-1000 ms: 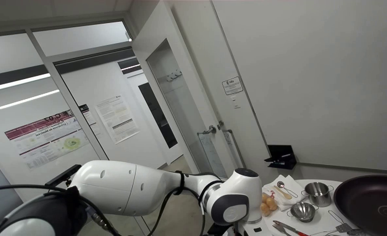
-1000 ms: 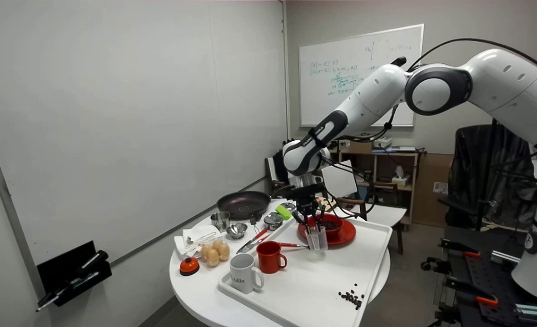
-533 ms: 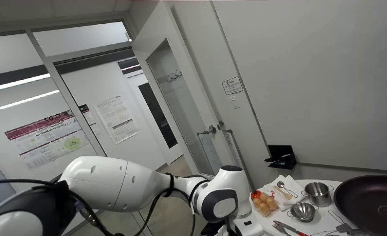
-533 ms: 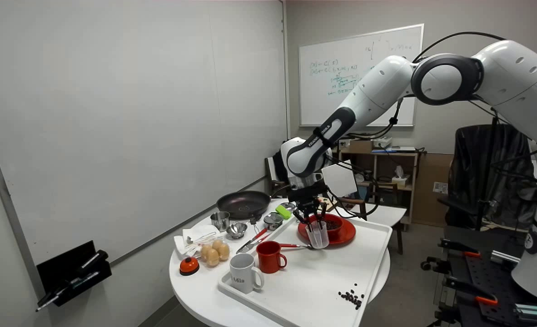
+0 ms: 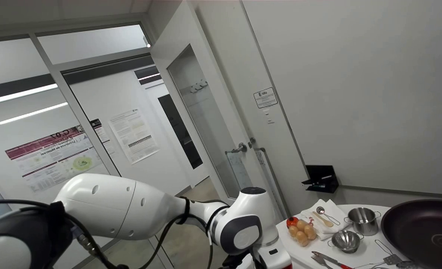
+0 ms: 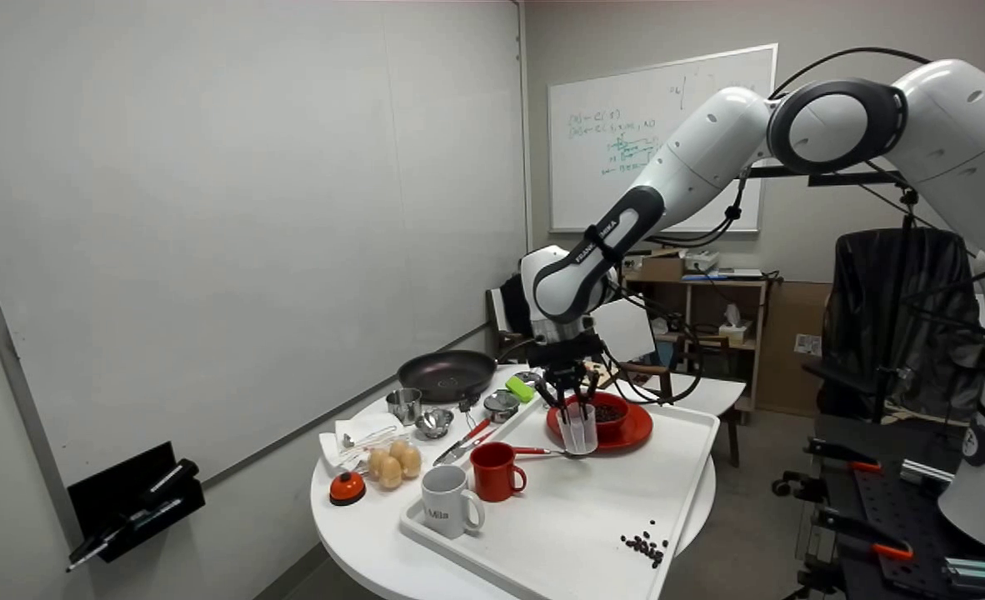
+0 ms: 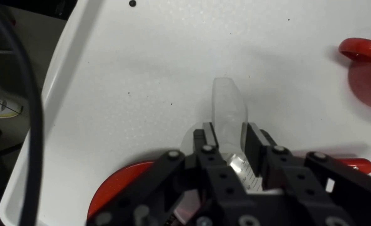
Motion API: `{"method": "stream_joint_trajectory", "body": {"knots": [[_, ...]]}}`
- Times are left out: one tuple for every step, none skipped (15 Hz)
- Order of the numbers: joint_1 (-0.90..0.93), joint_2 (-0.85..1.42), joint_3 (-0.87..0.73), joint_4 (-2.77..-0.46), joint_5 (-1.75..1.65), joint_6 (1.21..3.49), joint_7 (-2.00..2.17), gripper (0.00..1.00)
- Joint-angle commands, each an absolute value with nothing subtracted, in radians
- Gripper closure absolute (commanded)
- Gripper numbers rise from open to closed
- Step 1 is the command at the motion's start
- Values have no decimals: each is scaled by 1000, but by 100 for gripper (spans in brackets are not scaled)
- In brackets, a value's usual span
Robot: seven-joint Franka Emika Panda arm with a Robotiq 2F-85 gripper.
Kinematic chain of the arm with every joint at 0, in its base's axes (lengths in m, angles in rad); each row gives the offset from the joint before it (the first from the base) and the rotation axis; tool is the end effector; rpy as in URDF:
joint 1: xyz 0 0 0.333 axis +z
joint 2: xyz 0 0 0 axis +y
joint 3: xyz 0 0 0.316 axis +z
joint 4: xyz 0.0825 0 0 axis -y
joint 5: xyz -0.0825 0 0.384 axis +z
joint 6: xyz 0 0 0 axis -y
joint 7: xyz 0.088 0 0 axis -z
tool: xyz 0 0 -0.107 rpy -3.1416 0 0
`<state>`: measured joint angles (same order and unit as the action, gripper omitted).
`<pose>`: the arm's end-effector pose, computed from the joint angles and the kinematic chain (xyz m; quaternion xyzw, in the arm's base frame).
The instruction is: Pour the contents of the jug into the bowl
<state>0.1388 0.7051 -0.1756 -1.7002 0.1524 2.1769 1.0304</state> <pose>0.6497 -0.0096 0.1725 0.8374 -0.5361 -0.0934 0.0519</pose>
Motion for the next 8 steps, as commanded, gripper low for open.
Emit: {"method": "stream_joint_trajectory", "body": {"knots": [[161, 716, -163, -1718, 105, 2236, 1104, 90], [166, 726, -161, -1711, 96, 2230, 1117, 90], [170, 731, -157, -1709, 89, 2227, 1128, 90], [171, 736, -151, -1706, 85, 2218, 1132, 90], [174, 740, -147, -1704, 81, 2214, 1138, 90], [174, 745, -141, -1702, 81, 2209, 1137, 90], [172, 749, -133, -1698, 84, 2202, 1134, 90], [172, 752, -130, -1699, 86, 2205, 1135, 90]]}}
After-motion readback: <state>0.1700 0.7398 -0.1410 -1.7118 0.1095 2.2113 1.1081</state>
